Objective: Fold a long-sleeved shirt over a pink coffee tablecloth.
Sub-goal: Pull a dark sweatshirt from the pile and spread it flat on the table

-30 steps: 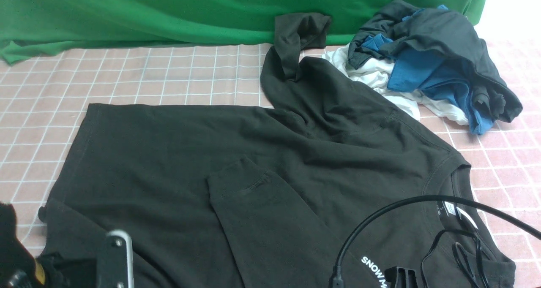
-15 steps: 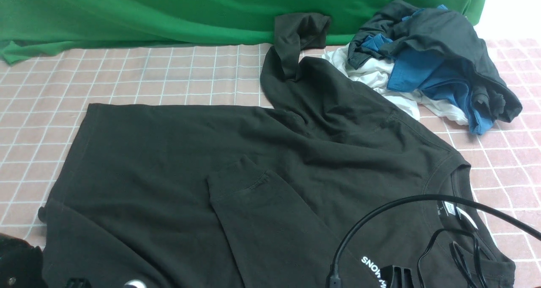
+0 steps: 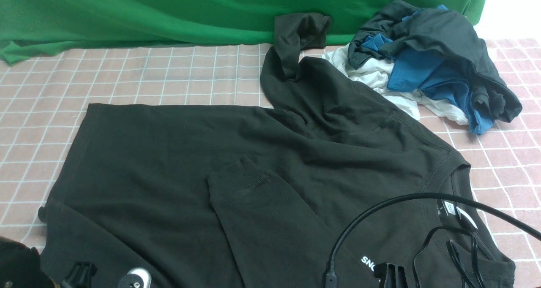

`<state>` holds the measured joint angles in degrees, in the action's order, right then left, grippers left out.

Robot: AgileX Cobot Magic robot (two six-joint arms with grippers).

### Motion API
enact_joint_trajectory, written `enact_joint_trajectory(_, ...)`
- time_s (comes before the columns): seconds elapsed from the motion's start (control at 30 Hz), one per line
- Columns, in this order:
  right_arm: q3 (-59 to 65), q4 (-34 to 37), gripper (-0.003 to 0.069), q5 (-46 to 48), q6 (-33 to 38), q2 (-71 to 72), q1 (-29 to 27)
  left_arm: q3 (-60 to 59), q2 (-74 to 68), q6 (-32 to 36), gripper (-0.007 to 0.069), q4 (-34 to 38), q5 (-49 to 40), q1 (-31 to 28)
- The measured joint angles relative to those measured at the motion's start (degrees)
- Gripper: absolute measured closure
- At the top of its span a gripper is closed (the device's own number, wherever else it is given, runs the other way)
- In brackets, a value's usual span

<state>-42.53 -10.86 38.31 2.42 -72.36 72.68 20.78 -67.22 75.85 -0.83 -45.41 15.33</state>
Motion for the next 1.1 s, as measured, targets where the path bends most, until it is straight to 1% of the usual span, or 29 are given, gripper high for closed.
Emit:
enact_joint_trajectory(0.17, 0.0, 0.0, 0.0365, -1.2, 0.1, 0.0, 0.0, 0.0, 0.0, -1.05, 0.0378, -0.45, 3.12, 0.0)
enact_joint_trajectory(0.47, 0.0, 0.0, 0.0365, -2.34, 0.56, 0.0, 0.0, -0.1, 0.0, -1.24, 0.0367, 2.19, -0.17, 0.0)
enact_joint_trajectory(0.67, 0.0, 0.0, 0.0365, -2.4, 0.56, 0.0, 0.0, -0.1, 0.0, -1.14, 0.0338, 0.83, -0.34, 0.0)
enact_joint_trajectory(0.87, 0.0, 0.0, 0.0365, -2.47, 0.56, 0.0, 0.0, 0.14, -2.23, -1.14, 0.0346, 0.83, 0.26, 0.0)
enact_joint_trajectory(0.97, 0.0, 0.0, 0.0365, -2.47, 0.56, 0.0, 0.0, 0.33, -2.76, -1.19, 0.0402, 0.83, 0.08, 0.0)
enact_joint_trajectory(1.0, 0.0, 0.0, 0.0365, -2.47, 0.56, 0.0, 0.0, 0.38, -2.81, -1.37, 0.0447, 0.83, -0.15, 0.0)
enact_joint_trajectory(1.03, 0.0, 0.0, 0.0365, -2.47, 0.56, 0.0, 0.0, 0.38, -2.81, -1.37, 0.0461, 0.83, -0.27, 0.0)
enact_joint_trajectory(1.07, 0.0, 0.0, 0.0365, -2.47, 0.56, 0.0, 0.0, 0.4, -2.81, -1.4, 0.0513, 0.83, -0.76, 0.0)
enact_joint_trajectory(1.1, 0.0, 0.0, 0.0365, -2.47, 0.56, 0.0, 0.0, 0.44, -2.81, -1.4, 0.0543, 0.83, -1.12, 0.0)
